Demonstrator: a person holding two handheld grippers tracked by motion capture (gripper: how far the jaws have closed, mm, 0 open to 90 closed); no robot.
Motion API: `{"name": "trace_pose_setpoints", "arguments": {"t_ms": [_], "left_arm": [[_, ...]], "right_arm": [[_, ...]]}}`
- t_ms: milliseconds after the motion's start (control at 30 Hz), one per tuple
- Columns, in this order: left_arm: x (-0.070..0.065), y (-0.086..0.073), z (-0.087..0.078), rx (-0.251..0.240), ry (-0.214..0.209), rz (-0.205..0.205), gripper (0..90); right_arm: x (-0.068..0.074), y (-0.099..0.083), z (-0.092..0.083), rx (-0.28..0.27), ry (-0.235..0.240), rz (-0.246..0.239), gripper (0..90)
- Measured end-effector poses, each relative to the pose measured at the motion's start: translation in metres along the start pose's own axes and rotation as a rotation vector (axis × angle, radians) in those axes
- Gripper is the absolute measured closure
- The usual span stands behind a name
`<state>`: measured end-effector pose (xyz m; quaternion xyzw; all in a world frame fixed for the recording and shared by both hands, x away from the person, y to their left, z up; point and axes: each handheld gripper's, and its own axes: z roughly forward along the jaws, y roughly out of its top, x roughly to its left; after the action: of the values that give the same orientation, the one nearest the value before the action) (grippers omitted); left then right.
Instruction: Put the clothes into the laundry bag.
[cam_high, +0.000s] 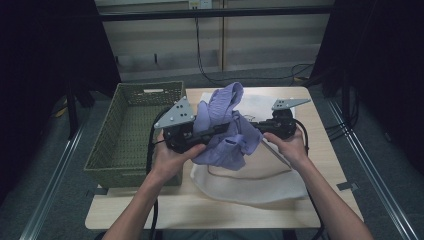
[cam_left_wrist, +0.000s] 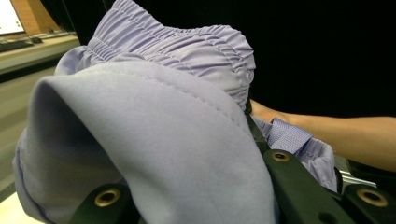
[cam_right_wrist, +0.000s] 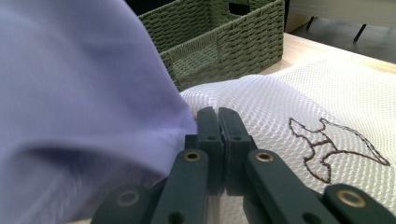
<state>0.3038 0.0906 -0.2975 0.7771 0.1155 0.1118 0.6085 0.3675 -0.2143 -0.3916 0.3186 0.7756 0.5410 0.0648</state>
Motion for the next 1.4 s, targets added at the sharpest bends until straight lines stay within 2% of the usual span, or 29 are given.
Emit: {"name": "trace_pose_setpoints", "arguments": {"t_ms": [200, 333, 367, 633, 733, 800, 1200, 1367, 1400], "left_arm": [[-0.002, -0.005, 0.008, 0.024, -0.012, -0.007, 79.7], [-0.002, -0.008, 0.01, 0.018, -0.008, -0.018, 79.7], [-0.001, -0.009, 0.011, 0.037, -0.007, -0.011, 79.7], [-0.002, -0.022, 0.023, 0.078, -0.023, -0.015, 79.7], [-0.005, -0.023, 0.027, 0.097, -0.013, 0.008, 79.6], [-0.006, -0.024, 0.028, 0.103, -0.024, 0.016, 79.5], [-0.006, -0.038, 0.042, 0.153, -0.046, 0.003, 79.5], [-0.01, -0.046, 0.051, 0.186, -0.06, 0.0, 79.5], [-0.011, -0.049, 0.054, 0.207, -0.057, 0.007, 79.5]], "right_arm": [[0.001, 0.0, 0.001, 0.0, 0.004, 0.003, 89.2], [0.001, -0.001, 0.002, 0.003, 0.006, 0.003, 89.2], [0.001, -0.001, 0.002, 0.003, 0.007, 0.003, 89.2], [0.001, 0.0, 0.001, 0.001, 0.008, -0.001, 89.2], [0.001, 0.0, 0.001, 0.002, 0.005, -0.007, 89.1], [0.001, 0.0, 0.001, 0.004, 0.004, -0.007, 89.1], [0.0, -0.001, 0.004, 0.005, 0.014, -0.002, 89.1], [0.001, -0.001, 0.002, -0.002, 0.016, 0.001, 89.1], [0.001, -0.001, 0.002, -0.002, 0.015, 0.0, 89.1]]}}
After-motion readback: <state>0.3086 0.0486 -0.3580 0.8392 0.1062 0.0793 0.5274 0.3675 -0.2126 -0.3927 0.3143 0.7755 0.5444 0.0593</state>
